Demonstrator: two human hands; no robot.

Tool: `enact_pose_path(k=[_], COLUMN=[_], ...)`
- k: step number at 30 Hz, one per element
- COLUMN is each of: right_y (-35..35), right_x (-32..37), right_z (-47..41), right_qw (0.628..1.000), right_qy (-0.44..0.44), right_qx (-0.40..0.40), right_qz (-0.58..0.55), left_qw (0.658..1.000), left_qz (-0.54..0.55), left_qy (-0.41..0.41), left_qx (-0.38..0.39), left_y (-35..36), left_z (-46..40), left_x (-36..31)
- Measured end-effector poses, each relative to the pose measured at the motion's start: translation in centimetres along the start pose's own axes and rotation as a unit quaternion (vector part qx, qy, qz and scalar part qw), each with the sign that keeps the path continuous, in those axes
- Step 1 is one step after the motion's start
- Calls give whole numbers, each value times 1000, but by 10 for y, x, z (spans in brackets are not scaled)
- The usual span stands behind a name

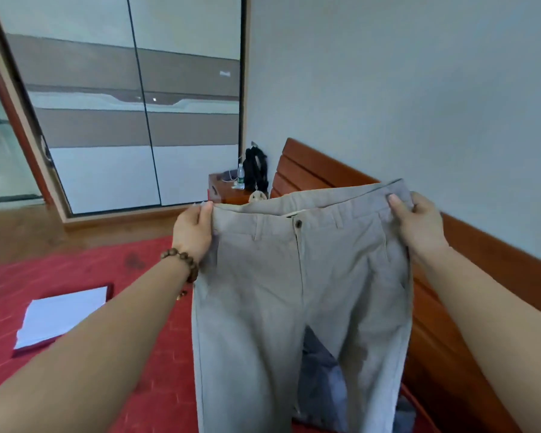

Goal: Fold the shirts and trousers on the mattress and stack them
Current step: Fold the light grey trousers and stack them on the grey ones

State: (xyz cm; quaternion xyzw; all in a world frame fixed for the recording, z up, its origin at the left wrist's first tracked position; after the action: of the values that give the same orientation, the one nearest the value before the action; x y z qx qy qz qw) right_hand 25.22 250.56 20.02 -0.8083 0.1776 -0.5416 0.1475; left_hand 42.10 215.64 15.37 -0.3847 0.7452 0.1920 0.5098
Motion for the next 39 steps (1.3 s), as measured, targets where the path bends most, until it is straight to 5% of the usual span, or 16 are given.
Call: enact_pose_path(k=[10, 16, 19, 24, 30, 35, 39], right_y=[-79, -98, -88, -32, 32, 66, 63], right_x=[98, 143, 145, 138, 194, 240, 251], right_z=[-75, -92, -93, -83, -38, 0, 8], right_qw=[988, 981, 970, 967, 960, 938, 928], right_qy=[-109, -103, -48, 125, 82, 20, -45], right_qx=[-106, -16, 56, -16, 28, 136, 219], right_qz=[-31, -162, -230, -223, -267, -317, -298], left_qw=[976, 958, 952, 963, 973, 965, 925], left_qz=[105, 200, 247, 236, 215, 255, 345], left_qy=[104, 94, -1, -125, -67, 11, 11], left_qx=[159, 181, 182, 21, -43, 62, 159], left_y=[-22, -43, -39, 1, 60, 85, 77], left_z=[-79, -114, -128, -131, -102, -82, -75], left_x=[-157, -207, -198, -166, -193, -222, -221])
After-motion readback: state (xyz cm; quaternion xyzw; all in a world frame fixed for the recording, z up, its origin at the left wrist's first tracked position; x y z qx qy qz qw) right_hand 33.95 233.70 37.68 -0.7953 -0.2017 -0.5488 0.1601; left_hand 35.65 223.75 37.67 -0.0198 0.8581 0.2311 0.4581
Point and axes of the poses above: each hand's wrist, its own z-axis away from the middle knuckle, its own y-axis out of the palm, x = y × z, the point moved 3 cm from there along -z, towards the middle knuckle, and after that the axes turned 13 degrees about z, right-handed, at the moved point
